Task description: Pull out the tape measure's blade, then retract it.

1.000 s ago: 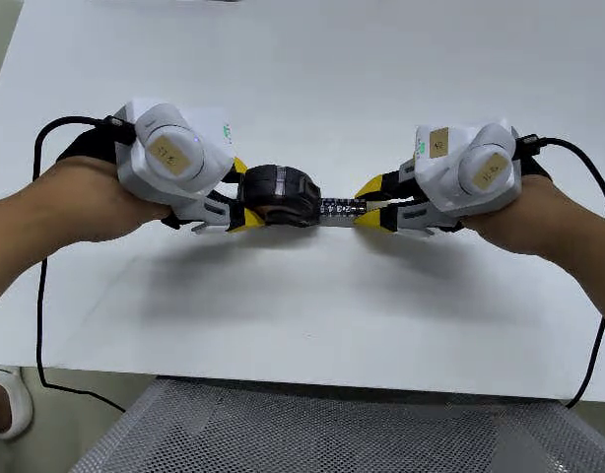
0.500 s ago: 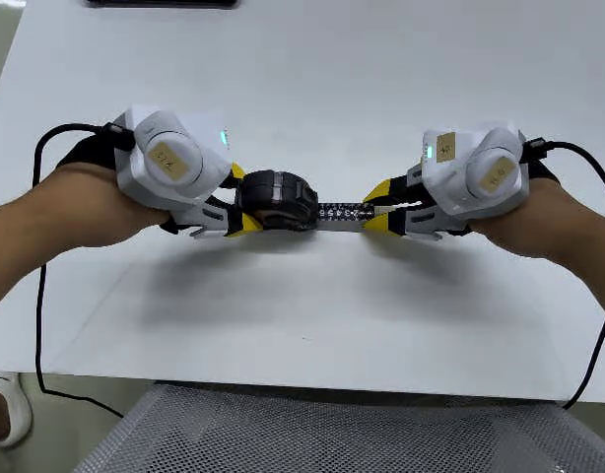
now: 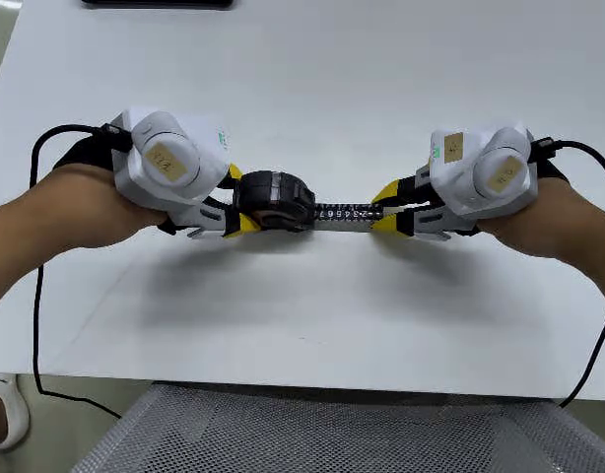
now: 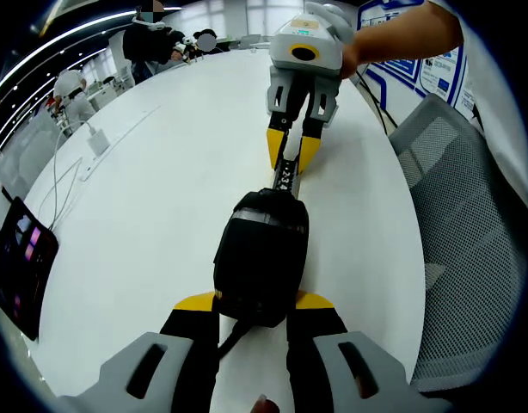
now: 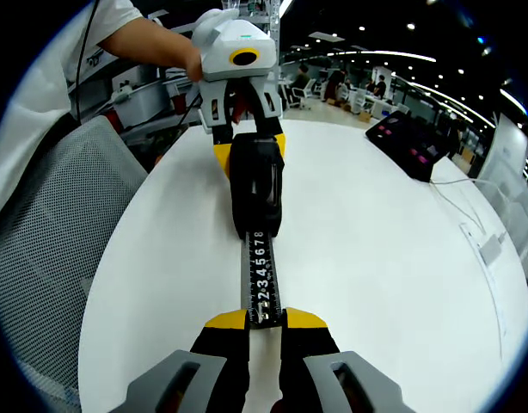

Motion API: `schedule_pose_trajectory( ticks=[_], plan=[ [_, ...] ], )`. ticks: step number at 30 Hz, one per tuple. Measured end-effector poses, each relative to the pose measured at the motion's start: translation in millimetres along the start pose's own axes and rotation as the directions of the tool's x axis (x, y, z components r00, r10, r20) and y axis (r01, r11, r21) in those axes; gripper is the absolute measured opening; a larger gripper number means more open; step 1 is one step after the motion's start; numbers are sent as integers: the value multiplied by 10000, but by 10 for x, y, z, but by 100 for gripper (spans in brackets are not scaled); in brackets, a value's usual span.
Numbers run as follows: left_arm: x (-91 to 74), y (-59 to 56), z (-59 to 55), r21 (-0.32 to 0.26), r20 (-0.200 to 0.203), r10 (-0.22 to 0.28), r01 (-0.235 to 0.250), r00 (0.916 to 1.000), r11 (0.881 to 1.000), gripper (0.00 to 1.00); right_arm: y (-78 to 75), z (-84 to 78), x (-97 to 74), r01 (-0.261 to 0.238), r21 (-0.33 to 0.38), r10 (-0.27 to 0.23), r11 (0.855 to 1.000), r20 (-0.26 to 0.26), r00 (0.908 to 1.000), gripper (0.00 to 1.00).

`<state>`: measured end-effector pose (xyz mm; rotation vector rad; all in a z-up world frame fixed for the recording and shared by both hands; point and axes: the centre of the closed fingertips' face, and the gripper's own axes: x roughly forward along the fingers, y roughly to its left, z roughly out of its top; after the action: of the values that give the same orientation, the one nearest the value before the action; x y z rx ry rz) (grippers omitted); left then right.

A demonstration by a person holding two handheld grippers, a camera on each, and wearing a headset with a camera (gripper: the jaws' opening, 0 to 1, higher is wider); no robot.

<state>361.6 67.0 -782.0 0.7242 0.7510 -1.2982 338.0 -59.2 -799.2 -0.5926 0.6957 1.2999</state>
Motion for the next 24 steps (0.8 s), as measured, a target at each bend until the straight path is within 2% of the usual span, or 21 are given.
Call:
schedule_pose_trajectory(
  ticks=[24],
  plan=[
    [2,2,8,-20,-21,9,-9,10000,10000,24,-3,-163,-145,97,108,-94,9999,-263,9996,8]
  ],
)
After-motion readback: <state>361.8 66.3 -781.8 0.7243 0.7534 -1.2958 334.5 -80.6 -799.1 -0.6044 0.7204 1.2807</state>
